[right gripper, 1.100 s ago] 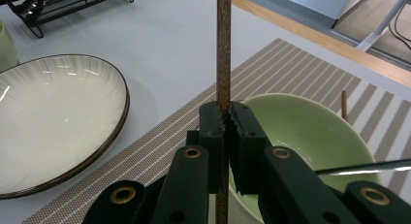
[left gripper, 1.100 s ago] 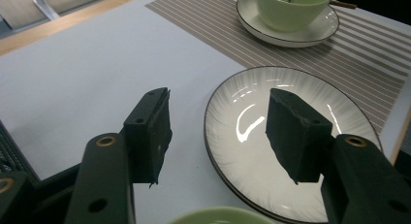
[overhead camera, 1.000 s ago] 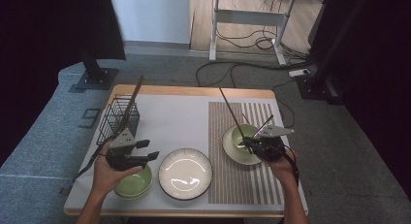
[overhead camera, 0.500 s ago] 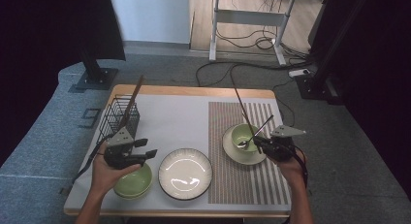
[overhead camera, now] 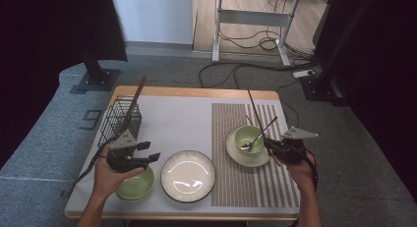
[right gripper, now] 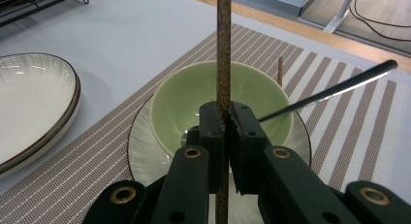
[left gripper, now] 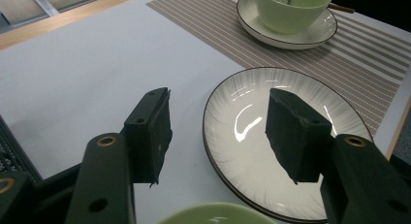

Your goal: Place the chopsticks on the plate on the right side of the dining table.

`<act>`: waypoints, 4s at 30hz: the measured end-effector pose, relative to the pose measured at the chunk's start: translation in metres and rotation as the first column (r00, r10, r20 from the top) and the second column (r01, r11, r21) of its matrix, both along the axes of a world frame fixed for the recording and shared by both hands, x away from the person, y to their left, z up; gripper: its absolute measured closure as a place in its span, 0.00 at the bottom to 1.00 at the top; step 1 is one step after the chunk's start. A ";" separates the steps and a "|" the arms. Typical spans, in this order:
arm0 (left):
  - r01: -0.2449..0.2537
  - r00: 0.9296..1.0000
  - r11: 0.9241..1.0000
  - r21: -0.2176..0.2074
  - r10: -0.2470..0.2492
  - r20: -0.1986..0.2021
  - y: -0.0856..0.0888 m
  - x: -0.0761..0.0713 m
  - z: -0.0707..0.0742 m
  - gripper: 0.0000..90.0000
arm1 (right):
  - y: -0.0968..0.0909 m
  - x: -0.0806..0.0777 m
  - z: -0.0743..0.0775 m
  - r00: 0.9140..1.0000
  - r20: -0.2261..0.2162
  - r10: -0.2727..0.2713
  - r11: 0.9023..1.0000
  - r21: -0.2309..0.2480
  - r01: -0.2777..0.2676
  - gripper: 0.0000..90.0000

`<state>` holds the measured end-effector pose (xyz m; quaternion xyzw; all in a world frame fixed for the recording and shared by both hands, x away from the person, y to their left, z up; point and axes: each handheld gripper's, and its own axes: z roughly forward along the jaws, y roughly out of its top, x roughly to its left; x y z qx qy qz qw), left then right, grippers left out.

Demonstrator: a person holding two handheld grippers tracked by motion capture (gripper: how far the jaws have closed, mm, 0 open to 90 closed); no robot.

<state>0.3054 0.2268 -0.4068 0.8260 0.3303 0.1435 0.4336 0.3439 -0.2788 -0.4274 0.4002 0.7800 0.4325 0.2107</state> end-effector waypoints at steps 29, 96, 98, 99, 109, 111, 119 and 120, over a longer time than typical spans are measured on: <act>-0.028 1.000 0.999 0.038 0.029 -0.003 -0.001 0.004 -0.006 0.47 | -0.035 -0.001 -0.012 0.995 -0.024 -0.094 0.993 0.062 0.096 0.95; -0.024 1.000 0.998 0.064 0.025 -0.013 -0.006 0.005 -0.009 0.47 | -0.069 0.021 -0.062 0.934 -0.196 -0.298 0.952 0.005 0.305 0.94; -0.023 1.000 0.997 0.067 0.024 -0.014 -0.006 0.005 -0.009 0.47 | -0.069 0.022 -0.064 0.932 -0.198 -0.304 0.951 0.000 0.310 0.94; -0.023 1.000 0.997 0.067 0.024 -0.014 -0.006 0.005 -0.009 0.47 | -0.069 0.022 -0.065 0.930 -0.200 -0.308 0.949 0.001 0.314 0.94; -0.023 1.000 0.997 0.070 0.024 -0.015 -0.007 0.005 -0.010 0.47 | -0.066 0.027 -0.072 0.927 -0.215 -0.307 0.951 -0.033 0.308 0.94; -0.023 1.000 0.997 0.070 0.024 -0.015 -0.007 0.005 -0.010 0.47 | -0.065 0.028 -0.073 0.926 -0.218 -0.307 0.951 -0.035 0.306 0.94; -0.023 1.000 0.997 0.072 0.025 -0.016 -0.007 0.005 -0.010 0.47 | -0.065 0.030 -0.075 0.927 -0.220 -0.304 0.952 -0.041 0.303 0.94; -0.024 1.000 0.997 0.072 0.025 -0.016 -0.007 0.005 -0.010 0.47 | -0.064 0.030 -0.075 0.927 -0.221 -0.304 0.952 -0.042 0.302 0.94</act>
